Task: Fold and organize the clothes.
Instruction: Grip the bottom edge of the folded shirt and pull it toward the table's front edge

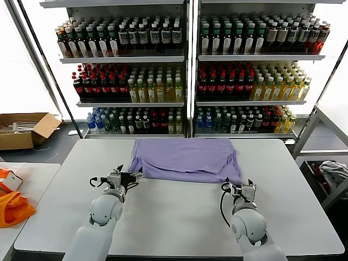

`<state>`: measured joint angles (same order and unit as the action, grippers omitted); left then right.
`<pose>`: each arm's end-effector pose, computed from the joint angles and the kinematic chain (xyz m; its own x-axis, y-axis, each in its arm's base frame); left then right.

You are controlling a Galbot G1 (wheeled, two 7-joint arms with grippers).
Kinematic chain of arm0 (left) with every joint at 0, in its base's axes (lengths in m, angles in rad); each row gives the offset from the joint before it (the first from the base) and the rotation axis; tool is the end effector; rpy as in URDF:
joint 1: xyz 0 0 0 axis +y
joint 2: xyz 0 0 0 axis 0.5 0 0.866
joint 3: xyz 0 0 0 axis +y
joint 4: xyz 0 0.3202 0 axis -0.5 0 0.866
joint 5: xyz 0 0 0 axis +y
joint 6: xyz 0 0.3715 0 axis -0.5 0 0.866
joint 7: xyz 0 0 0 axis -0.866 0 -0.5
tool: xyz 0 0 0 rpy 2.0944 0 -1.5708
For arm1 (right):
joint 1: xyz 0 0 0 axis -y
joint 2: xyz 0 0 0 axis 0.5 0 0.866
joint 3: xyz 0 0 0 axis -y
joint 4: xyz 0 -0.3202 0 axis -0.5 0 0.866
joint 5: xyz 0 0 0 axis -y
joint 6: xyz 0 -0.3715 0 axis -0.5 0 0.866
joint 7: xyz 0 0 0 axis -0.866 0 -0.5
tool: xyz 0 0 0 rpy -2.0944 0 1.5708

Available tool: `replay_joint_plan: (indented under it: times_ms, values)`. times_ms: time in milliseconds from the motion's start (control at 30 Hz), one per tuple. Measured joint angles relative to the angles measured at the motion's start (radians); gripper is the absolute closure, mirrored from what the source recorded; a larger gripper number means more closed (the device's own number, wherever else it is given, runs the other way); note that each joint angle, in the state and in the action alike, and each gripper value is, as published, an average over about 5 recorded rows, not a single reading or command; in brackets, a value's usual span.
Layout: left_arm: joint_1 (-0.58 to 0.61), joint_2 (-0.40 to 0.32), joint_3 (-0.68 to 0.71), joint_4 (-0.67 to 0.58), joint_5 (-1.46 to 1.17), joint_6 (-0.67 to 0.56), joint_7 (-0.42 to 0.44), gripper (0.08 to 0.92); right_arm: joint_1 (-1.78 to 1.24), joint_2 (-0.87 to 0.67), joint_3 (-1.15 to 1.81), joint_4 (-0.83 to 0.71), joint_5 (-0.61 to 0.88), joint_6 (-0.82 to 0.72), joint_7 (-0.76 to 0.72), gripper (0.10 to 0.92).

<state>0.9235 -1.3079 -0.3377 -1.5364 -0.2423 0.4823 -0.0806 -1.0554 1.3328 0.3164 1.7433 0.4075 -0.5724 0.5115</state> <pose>0.4040 0.0203 -0.2918 -0.9045 0.0562 0.4227 0.0954 0.9928 0.0721 0.3560 0.0127 -0.2699 -0.8623 0.1996 0.4655 0.1927 0.9792 -0.0629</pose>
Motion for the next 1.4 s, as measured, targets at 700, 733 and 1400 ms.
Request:
replay_joint_plan:
  times_ms: [700,733,1400]
  values:
    - [0.020,0.027,0.021,0.007,0.005,0.028,0.011,0.637,-0.039,0.000,0.013,-0.012,0.009,0.002,-0.021,0.778]
    - [0.024,0.029,0.023,0.004,0.006,0.028,0.012,0.663,-0.043,0.000,0.013,-0.009,0.010,0.002,-0.021,0.812]
    - [0.163,0.045,0.036,-0.151,0.054,0.022,-0.005,0.912,-0.158,0.006,0.003,0.161,-0.034,-0.010,0.001,0.901]
